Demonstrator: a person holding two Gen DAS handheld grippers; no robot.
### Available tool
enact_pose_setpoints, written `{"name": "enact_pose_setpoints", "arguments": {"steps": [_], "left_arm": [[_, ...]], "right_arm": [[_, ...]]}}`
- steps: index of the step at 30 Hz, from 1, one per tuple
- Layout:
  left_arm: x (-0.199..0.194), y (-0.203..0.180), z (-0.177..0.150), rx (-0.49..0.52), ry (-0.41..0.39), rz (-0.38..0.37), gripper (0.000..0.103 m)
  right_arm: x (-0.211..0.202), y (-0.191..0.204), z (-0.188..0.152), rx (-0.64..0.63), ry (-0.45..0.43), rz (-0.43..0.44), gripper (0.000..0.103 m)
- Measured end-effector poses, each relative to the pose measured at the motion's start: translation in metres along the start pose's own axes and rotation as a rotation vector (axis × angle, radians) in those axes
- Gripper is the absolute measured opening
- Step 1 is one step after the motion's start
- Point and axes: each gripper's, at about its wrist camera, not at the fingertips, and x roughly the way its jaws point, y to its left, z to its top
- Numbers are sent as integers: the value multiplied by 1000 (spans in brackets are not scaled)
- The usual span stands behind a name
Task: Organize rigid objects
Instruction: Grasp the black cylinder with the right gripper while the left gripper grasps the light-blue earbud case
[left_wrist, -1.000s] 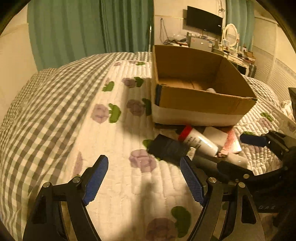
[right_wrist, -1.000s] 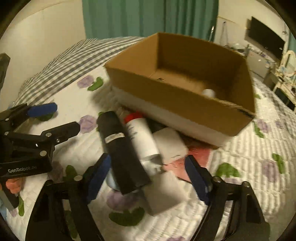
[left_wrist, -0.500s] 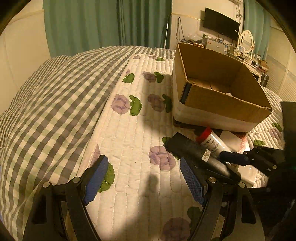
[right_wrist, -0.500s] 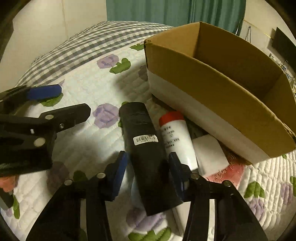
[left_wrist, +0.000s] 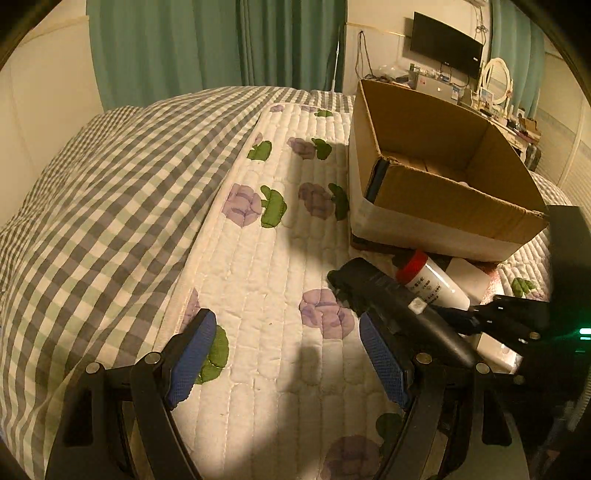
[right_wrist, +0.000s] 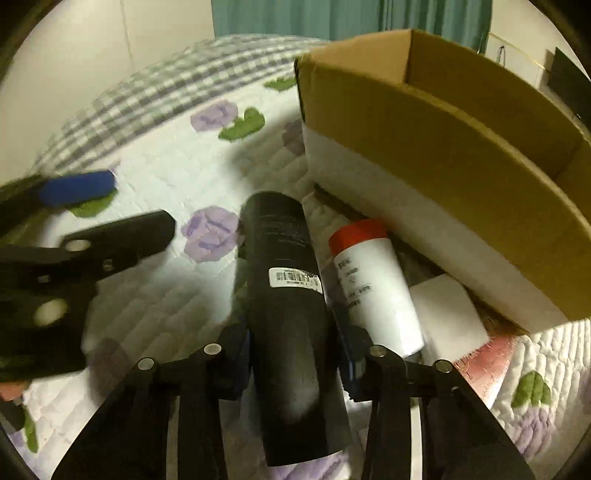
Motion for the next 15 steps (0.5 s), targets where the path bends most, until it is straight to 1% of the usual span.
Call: {"name": "enact_pose_setpoints", "arguments": {"steps": [2,3,4,6,9,11,12,15], "left_arm": [[-1,0,1,-3,-4,-8,82],[-2,0,1,-3,-6,-12,82],[-2,0,1,-1,-5,-14,82],[-4,-4,2,12,-5,-20,82],[-8,-14,4,46,-11,-25,82],[-12,-21,3,66,-12,-27,82],[-15,-27,2,75,-8,-37,82],[-17,-42,-4,83,17,-81,82]], "right_arm": [[-16,-3,-4,14,-31,-14,27],[-26,-6,-5,31,-49,-19,21],[-33,-9,-6,46,-59,-19,19],[-50,-14,-11,70,-78,-21,19],[-69,-14,-24,76,-85,-56,19],[-87,-19,-30,112,-121,-78,19],[-98,-24,-38,131,-142,-82,18],[-123,-33,-46,178,-191,-111,18]]}}
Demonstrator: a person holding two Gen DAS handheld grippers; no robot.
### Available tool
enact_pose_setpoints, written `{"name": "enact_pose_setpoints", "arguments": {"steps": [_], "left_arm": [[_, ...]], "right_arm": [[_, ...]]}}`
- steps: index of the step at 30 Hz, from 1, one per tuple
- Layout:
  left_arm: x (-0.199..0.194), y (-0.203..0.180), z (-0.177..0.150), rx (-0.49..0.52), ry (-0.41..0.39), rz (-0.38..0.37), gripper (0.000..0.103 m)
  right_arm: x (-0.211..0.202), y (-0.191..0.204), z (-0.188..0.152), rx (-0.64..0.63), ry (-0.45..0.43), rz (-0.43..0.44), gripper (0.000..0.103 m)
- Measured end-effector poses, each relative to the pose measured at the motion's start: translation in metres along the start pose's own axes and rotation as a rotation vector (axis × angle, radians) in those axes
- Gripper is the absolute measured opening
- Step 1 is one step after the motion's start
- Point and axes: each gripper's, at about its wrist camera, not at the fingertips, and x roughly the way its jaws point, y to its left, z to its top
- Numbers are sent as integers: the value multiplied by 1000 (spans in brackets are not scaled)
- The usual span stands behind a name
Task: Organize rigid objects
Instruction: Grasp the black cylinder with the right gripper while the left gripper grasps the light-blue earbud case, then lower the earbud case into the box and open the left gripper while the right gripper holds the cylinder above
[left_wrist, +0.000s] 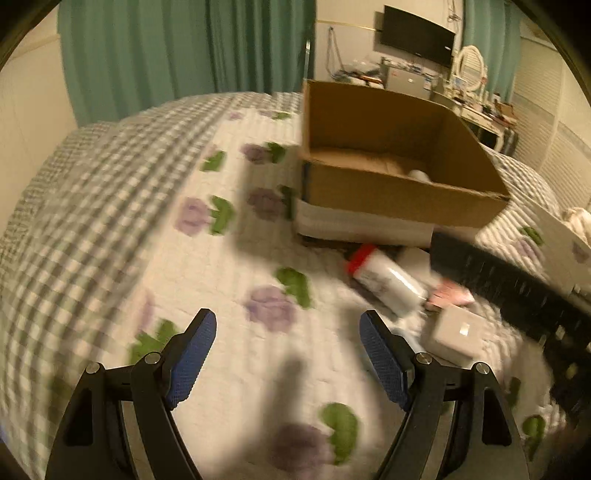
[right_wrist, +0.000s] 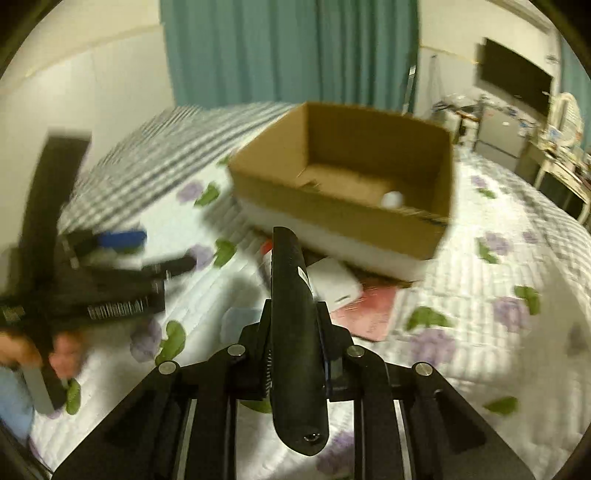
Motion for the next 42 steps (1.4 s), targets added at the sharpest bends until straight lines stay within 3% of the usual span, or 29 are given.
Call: {"name": "enact_pose_setpoints", "arguments": {"steps": [4,7,14,16,17,18,20,24,35,42], "left_arm": [[16,-28,-12,22,92,-88,82],[32,-47,-21,55,140,-97,82],[47,-70,-26,149,122,-62,80],[50,-81,-31,200,123,-86,80],[52,-85,-34,227,114,-60,75],[54,-89,-36,250,114,-42,61],[53,-90,-35,250,113,-49,59],[39,-84,-30,216,87,-81,59],[-45,-62,14,157,-84,-135,59],[-65,-60,67,147,-158,-164,59]], "right_arm": [[-24,-26,-5,55,-19,-68,19],[-28,-48,-10,123,-10,-72,19],[-26,-57,-15,144,9,-71,19],[-24,-58,-17,146,13,-73,19],[-24,-58,-17,147,14,-72,19],[-23,-58,-17,147,15,-73,19],[-23,-58,-17,147,14,-73,19],[-28,-58,-15,147,0,-77,19],[-80,-73,-13,165,-65,-133,19],[-109,-73,28,104,-126,-162,19]]}}
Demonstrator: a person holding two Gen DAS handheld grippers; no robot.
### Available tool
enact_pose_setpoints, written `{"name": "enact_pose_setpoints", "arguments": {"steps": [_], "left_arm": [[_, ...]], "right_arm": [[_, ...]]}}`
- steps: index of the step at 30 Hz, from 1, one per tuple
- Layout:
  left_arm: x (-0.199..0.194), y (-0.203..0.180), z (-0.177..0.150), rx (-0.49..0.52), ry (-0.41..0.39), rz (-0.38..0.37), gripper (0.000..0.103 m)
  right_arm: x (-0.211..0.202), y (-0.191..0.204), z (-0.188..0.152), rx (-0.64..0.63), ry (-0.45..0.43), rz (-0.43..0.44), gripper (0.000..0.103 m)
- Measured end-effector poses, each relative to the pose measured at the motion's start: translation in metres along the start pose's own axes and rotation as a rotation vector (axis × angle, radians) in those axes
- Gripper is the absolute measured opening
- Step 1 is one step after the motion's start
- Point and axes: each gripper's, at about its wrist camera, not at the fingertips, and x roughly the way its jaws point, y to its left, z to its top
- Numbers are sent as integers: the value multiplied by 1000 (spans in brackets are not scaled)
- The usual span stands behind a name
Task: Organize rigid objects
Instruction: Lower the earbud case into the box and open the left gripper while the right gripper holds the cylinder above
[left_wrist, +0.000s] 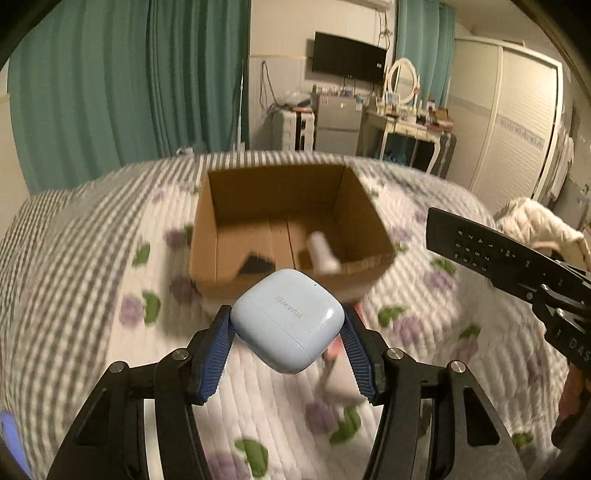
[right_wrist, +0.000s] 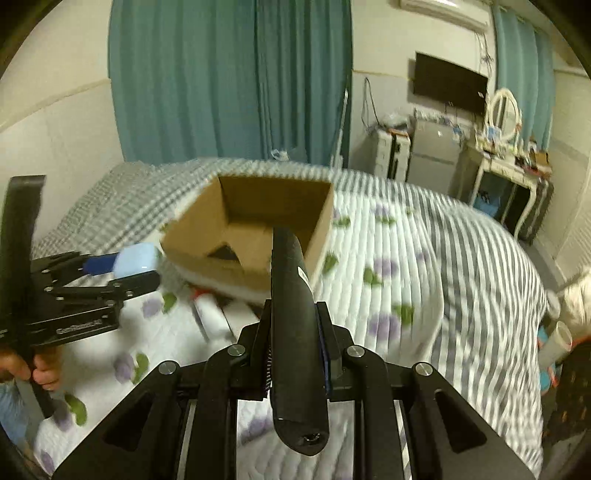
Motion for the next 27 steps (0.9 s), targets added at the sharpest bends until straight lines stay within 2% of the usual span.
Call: {"name": "enact_pose_setpoints", "arguments": {"steps": [6,9,13,20,27], "left_arm": [[13,18,56,1,-41,25,59],[32,26,80,-3,-47,43,59],[62,34,98,-19,-36,42,59],[125,40,92,-24,37,22,59],[153,36,80,-5,71,23,59]], "right_arm": [[6,13,61,-47,-71,34,19],[24,18,88,-54,-85,37,19],[64,19,111,-41,-75,36,19],[126,12,103,-14,-17,39,18],[157,8,88,-22,11,38,18]]}}
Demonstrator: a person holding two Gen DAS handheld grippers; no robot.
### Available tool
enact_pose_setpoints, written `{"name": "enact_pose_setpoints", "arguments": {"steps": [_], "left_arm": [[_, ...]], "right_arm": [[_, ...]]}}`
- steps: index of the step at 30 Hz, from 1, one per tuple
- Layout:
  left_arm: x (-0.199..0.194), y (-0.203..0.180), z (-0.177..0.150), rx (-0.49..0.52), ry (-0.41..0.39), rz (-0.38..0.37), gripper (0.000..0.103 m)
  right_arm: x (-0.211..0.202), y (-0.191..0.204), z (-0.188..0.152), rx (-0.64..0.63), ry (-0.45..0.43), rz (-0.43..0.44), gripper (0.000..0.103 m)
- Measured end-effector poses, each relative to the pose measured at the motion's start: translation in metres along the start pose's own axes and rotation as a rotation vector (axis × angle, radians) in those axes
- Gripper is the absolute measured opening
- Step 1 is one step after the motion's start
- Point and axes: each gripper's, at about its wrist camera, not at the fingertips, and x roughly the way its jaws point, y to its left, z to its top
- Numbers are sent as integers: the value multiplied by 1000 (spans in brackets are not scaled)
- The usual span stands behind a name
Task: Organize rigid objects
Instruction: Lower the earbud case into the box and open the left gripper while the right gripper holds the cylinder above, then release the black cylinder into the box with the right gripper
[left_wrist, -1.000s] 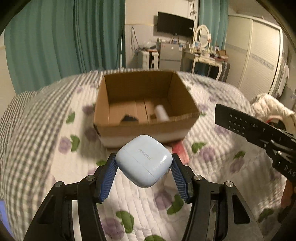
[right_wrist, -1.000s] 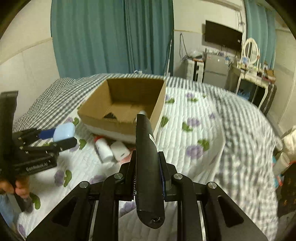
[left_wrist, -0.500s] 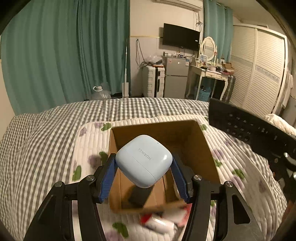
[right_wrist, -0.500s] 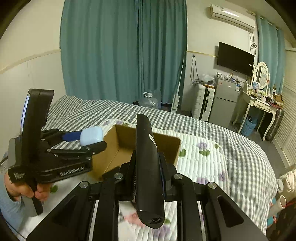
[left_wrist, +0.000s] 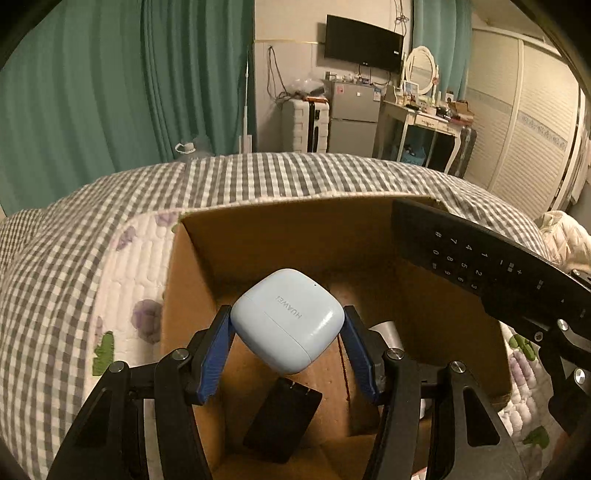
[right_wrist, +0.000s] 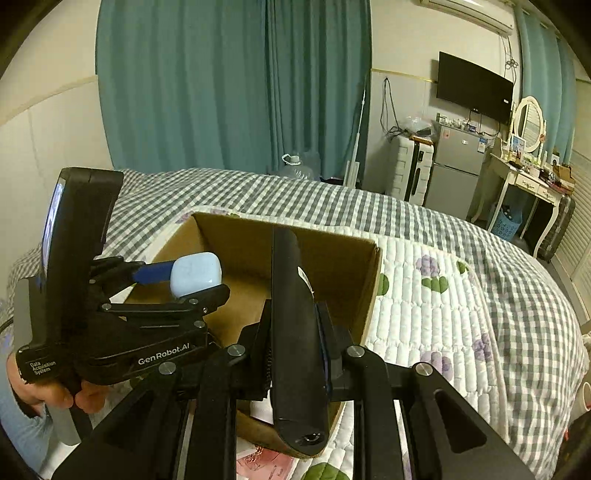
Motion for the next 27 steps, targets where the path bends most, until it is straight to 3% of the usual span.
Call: {"name": "enact_pose_setpoints", "arguments": {"steps": [7,10,20,21,24,27], "left_arm": [[-7,0,3,-3,-18,33,65],[-19,5,5,-24,-39,6,66],[-60,18,10,-49,-106,27,66],[-65,18,8,-49,-107,26,66],[-83,17,4,-37,-116,36,66],[-101,14,-1,-19,-117,52,69]], "right_arm": [[5,-9,1,29,-7,6,19],[7,-12,3,49,-8,10,19],[22,-8,1,58,-20,-3,19],[25,-8,0,60,-25,6,22],[26,-6,-5,55,-4,18,56],[5,-3,-7,58,-33,12,58]]}}
